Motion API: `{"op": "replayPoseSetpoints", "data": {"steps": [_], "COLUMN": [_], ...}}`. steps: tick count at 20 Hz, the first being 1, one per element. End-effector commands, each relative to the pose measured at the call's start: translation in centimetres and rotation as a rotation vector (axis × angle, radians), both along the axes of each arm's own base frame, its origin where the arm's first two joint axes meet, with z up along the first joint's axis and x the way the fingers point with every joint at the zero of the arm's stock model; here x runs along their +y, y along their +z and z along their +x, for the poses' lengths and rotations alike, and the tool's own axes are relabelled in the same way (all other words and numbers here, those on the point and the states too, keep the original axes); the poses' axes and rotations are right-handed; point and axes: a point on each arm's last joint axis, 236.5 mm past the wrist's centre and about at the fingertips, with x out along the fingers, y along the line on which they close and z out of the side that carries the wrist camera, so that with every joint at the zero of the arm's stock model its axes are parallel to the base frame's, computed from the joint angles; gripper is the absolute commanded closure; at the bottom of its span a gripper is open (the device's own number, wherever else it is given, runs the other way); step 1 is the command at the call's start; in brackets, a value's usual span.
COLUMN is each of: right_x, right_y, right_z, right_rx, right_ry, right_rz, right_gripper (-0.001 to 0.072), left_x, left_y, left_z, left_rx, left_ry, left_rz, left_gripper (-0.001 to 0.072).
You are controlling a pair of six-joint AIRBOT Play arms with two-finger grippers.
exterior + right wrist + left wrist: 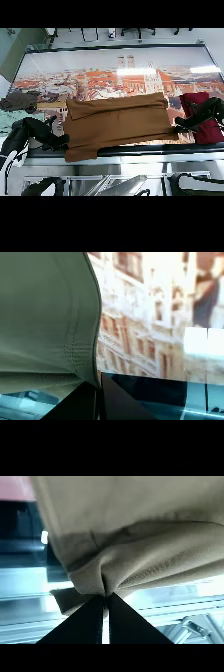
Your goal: Fold the shirts.
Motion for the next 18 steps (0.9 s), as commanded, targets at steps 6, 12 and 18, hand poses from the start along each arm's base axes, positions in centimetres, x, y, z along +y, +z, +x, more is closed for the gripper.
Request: {"op": "replayPoseSetpoints", "data": {"steps": [6, 12, 18], "right_x": [2.9, 1.6, 2.6], "right_y": [6.7, 7.2, 3.3], "right_z": [12.2, 19.0, 24.4], "right_rx": [-0.468, -0.651, -0.674], "right_ry": [-0.127, -0.160, -0.076], "right_rz": [0.098, -0.004, -0.019], "right_gripper": [0.0690, 0.0690, 0.0690], "left_x": [-1.7, -2.5, -3.6], "left_y": [5.7, 5.9, 1.2], "left_z": [14.1, 25.7, 30.7], "left_rx": [-0.306, -0.455, -0.417], "left_ry": [0.000, 0.010, 0.006], "left_rz": [-0.045, -0.039, -0.056], "left_gripper": [0.0688, 0.0688, 0.0688]}}
